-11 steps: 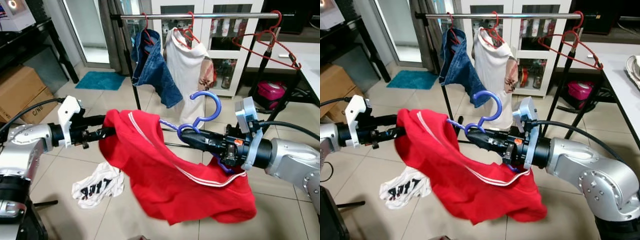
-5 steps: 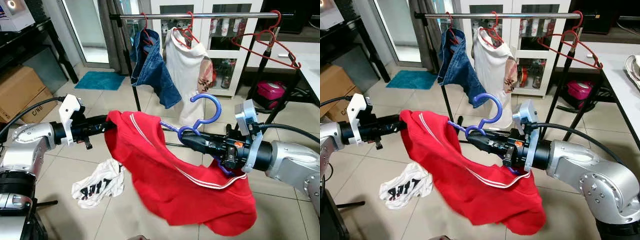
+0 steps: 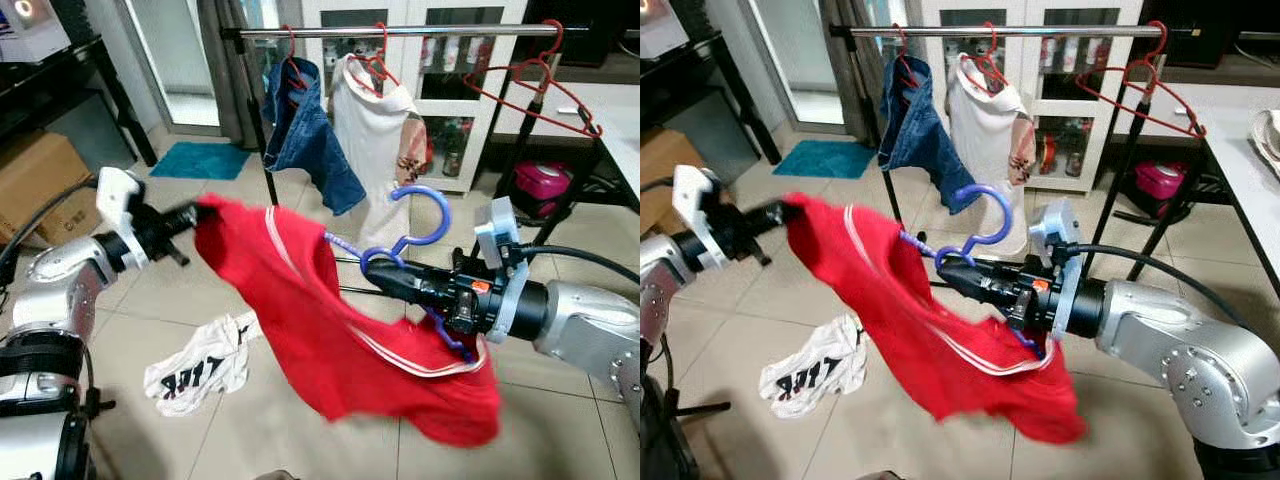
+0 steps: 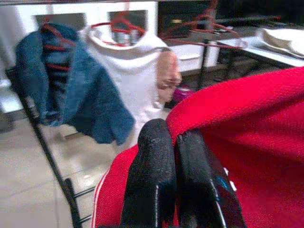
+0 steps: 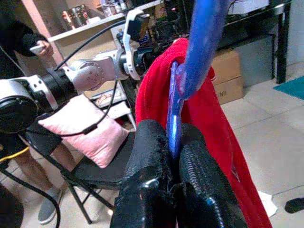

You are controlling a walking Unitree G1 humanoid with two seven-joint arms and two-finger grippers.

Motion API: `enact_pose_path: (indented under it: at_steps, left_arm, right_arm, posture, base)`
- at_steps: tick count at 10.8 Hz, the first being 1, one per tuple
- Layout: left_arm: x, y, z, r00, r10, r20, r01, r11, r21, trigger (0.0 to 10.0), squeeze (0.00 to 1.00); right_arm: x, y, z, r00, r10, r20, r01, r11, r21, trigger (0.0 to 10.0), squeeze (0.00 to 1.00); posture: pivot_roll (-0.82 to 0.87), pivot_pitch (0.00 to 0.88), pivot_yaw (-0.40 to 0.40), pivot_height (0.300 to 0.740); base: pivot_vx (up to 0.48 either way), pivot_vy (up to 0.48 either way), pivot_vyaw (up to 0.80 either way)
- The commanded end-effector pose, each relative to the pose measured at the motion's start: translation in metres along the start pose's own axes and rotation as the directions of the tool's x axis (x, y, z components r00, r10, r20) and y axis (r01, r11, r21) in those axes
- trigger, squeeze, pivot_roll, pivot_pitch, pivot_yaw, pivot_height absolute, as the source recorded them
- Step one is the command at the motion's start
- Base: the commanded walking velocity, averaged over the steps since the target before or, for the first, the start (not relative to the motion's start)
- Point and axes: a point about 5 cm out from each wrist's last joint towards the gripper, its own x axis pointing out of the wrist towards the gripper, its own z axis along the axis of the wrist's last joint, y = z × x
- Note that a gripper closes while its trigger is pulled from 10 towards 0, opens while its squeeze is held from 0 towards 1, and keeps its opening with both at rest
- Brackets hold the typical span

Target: Hang hanger

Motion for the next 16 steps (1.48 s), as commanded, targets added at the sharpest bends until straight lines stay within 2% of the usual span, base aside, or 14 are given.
enact_pose_path:
  at_steps: [1, 2, 3, 4, 6, 7, 8, 9, 11, 12, 13, 14, 15, 16]
  left_arm:
    - [-0.007, 0.010, 0.000, 0.994, 0.107, 0.008, -0.107, 0.994, -0.030, 0.0, 0.00]
    - [-0.009, 0.016, -0.008, 0.969, 0.247, 0.003, -0.246, 0.966, -0.074, 0.0, 0.00]
    - [-0.010, 0.018, -0.017, 0.947, 0.322, -0.017, -0.322, 0.942, -0.094, 0.0, 0.00]
    - [-0.011, 0.015, -0.027, 0.936, 0.349, -0.049, -0.352, 0.932, -0.092, 0.0, 0.00]
    - [-0.008, 0.008, -0.035, 0.940, 0.331, -0.085, -0.335, 0.942, -0.032, 0.0, 0.00]
    - [-0.005, 0.005, -0.031, 0.949, 0.309, -0.065, -0.310, 0.950, -0.015, 1.6, 0.00]
    - [-0.004, 0.001, -0.027, 0.965, 0.261, -0.042, -0.262, 0.964, -0.044, 10.0, 0.00]
    - [-0.005, -0.002, -0.027, 0.968, 0.247, -0.041, -0.249, 0.967, -0.051, 10.0, 1.00]
    - [-0.006, -0.012, -0.027, 0.975, 0.221, -0.017, -0.222, 0.971, -0.094, 10.0, 1.00]
    - [-0.004, -0.017, -0.024, 0.974, 0.224, -0.004, -0.223, 0.964, -0.145, 10.0, 1.00]
    - [0.000, -0.029, -0.025, 0.985, 0.170, -0.022, -0.171, 0.975, -0.141, 10.0, 1.00]
    - [0.016, -0.056, -0.025, 0.998, 0.060, -0.029, -0.063, 0.988, -0.140, 10.0, 1.00]
    - [0.029, -0.075, -0.026, 1.000, 0.001, -0.019, -0.004, 0.990, -0.143, 10.0, 1.00]
    - [0.043, -0.097, -0.029, 0.999, -0.034, -0.019, 0.031, 0.987, -0.155, 10.0, 1.00]
  right_arm:
    - [-0.001, 0.004, 0.005, 1.000, 0.013, 0.022, -0.013, 1.000, -0.027, 10.0, 0.00]
    - [-0.001, 0.003, 0.005, 1.000, 0.000, 0.023, 0.000, 1.000, -0.025, 10.0, 0.00]
    - [-0.003, 0.000, 0.004, 1.000, -0.017, 0.022, 0.017, 1.000, -0.019, 10.0, 0.00]
    - [-0.003, -0.002, 0.003, 0.999, -0.040, 0.022, 0.040, 0.999, -0.012, 10.0, 0.00]
    - [-0.005, -0.009, 0.003, 0.996, -0.086, 0.033, 0.086, 0.996, 0.003, 10.0, 0.00]
    - [-0.004, -0.011, 0.002, 0.994, -0.102, 0.026, 0.102, 0.995, 0.005, 10.0, 0.00]
    - [-0.003, -0.013, 0.001, 0.991, -0.131, 0.018, 0.132, 0.991, -0.001, 10.0, 0.00]
    - [-0.001, -0.019, -0.001, 0.979, -0.202, 0.023, 0.201, 0.979, 0.008, 10.0, 0.00]
    - [0.002, -0.031, 0.000, 0.940, -0.335, 0.060, 0.332, 0.942, 0.052, 10.0, 0.00]
    - [0.004, -0.036, -0.003, 0.912, -0.408, 0.051, 0.404, 0.912, 0.071, 10.0, 0.00]
    - [0.006, -0.037, -0.005, 0.903, -0.427, 0.040, 0.424, 0.902, 0.078, 10.0, 0.00]
    - [0.011, -0.039, -0.006, 0.877, -0.478, 0.046, 0.476, 0.878, 0.049, 10.0, 0.00]
    - [0.014, -0.041, -0.005, 0.851, -0.520, 0.081, 0.517, 0.854, 0.056, 10.0, 0.00]
    - [0.016, -0.050, -0.008, 0.777, -0.617, 0.126, 0.612, 0.787, 0.081, 10.0, 0.00]
  posture:
    - [-0.13, 0.000, 0.143, 0.740]
    - [-0.13, 0.000, 0.143, 0.740]
    - [-0.13, 0.000, 0.143, 0.740]
    - [-0.14, 0.000, 0.146, 0.740]
    - [-0.13, 0.000, 0.146, 0.740]
    - [-0.13, 0.000, 0.149, 0.740]
    - [-0.14, 0.000, 0.153, 0.740]
    - [-0.14, 0.000, 0.159, 0.740]
    - [-0.14, 0.000, 0.159, 0.740]
    - [-0.13, 0.000, 0.157, 0.740]
    - [-0.13, 0.000, 0.157, 0.740]
    - [-0.13, 0.000, 0.154, 0.740]
    - [-0.12, 0.000, 0.149, 0.740]
    - [-0.13, 0.000, 0.153, 0.740]
  base:
    - [0.000, 0.000, 0.00]
    - [0.000, 0.000, 0.00]
    - [0.000, 0.000, 0.00]
    - [0.000, 0.000, 0.00]
    - [0.000, 0.000, 0.00]
    - [0.000, 0.000, 0.00]
    - [0.000, 0.000, 0.00]
    - [0.000, 0.000, 0.00]
    - [0.000, 0.000, 0.00]
    - [0.000, 0.000, 0.00]
    - [0.000, 0.000, 0.00]
    - [0.000, 0.000, 0.00]
    - [0.000, 0.000, 0.00]
    - [0.000, 0.000, 0.00]
